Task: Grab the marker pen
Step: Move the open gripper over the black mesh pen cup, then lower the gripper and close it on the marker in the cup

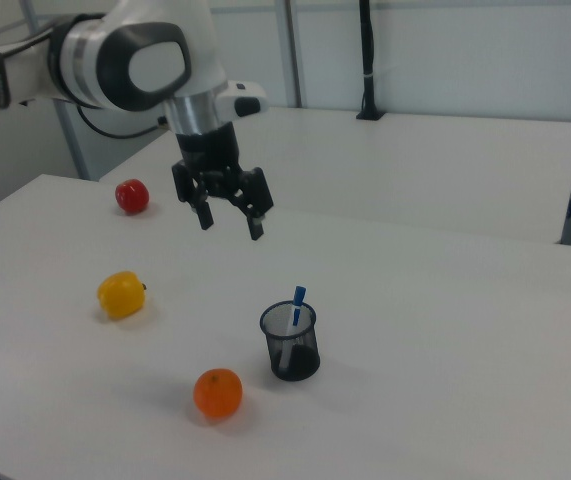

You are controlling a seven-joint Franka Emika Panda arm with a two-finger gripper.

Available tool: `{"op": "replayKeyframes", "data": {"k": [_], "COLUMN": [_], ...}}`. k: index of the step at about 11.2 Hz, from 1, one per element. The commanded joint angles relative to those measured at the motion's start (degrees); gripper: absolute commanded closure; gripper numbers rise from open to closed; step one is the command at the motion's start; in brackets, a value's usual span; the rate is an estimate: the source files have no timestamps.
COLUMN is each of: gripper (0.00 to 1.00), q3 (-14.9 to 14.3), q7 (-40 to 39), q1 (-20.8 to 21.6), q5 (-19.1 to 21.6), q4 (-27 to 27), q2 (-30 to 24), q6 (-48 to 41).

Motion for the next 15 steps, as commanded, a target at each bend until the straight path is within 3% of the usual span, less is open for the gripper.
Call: {"op": "replayKeyframes", "data": {"k": [1, 6, 10, 13, 15], "gripper": [0.0, 0.0, 0.19, 0.41, 0.46], "q3": [-0.1, -0.19, -0.19, -0.19, -0.1], "q7": [-5.68, -5.17, -5.87, -5.87, -5.78], "q1": [-1.6, -3.01, -3.71, -4.24, -4.15], "q5": [-0.71, -0.71, -0.89, -0.8, -0.8], "q4": [1.15, 1.15, 0.8, 0.62, 0.71], "q2": [4.19, 12.01, 14.48, 15.8, 16.33], "q6": [3.8, 12.76, 16.11, 18.04, 18.22]}}
